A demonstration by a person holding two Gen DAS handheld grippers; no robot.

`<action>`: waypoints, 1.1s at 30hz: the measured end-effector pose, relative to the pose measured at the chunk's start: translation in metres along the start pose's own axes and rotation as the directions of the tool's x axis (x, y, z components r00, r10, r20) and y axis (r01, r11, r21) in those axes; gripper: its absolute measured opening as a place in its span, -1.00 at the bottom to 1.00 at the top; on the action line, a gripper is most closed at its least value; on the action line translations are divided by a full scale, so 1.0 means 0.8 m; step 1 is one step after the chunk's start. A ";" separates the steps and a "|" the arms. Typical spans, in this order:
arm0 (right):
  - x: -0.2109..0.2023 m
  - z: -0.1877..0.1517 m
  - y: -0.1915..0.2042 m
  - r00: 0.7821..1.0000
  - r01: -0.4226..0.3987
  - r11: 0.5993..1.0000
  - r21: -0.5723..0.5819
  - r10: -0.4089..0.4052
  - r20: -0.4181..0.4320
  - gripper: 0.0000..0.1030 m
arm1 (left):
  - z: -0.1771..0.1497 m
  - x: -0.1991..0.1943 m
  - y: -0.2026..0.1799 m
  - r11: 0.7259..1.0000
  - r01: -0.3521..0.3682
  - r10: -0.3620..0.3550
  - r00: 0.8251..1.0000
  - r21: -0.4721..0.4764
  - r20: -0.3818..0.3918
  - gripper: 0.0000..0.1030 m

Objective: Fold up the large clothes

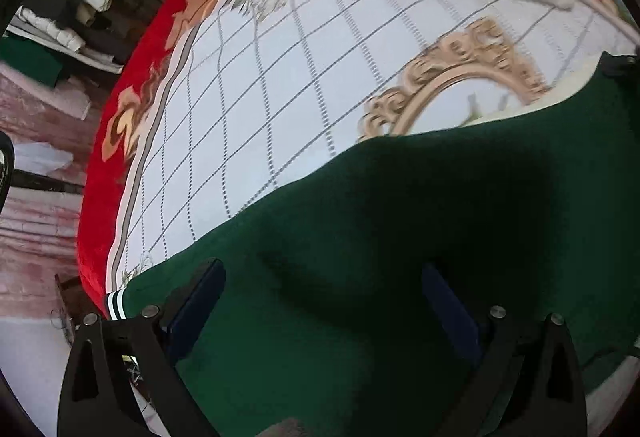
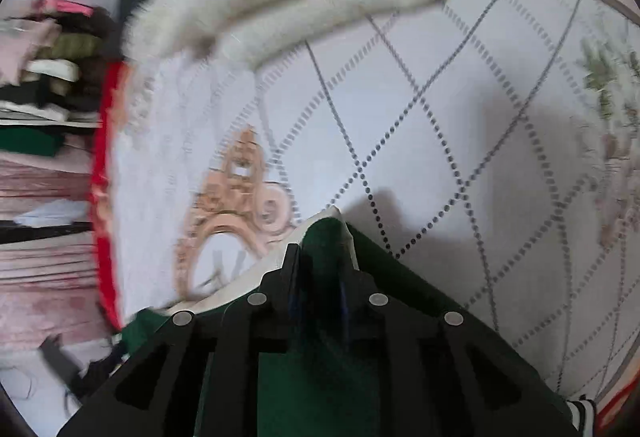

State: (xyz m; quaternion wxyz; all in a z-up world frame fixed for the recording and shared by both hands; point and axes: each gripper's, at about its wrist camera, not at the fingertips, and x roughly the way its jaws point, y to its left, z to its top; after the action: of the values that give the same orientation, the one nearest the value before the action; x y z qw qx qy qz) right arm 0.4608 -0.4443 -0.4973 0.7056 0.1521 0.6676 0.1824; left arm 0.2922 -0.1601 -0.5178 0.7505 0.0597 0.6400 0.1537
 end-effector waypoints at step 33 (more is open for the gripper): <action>-0.040 -0.270 -0.263 0.889 -0.447 0.768 0.458 0.325 0.323 0.43 | -0.031 0.008 -0.101 0.984 0.154 -0.148 0.987 0.093 -0.063 0.99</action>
State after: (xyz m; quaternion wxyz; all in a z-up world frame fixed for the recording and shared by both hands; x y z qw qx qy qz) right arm 0.2554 -0.6518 -0.5787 0.6552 0.4914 0.5615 0.1185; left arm 0.2809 -0.2369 -0.5513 0.7379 0.0435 0.6702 0.0665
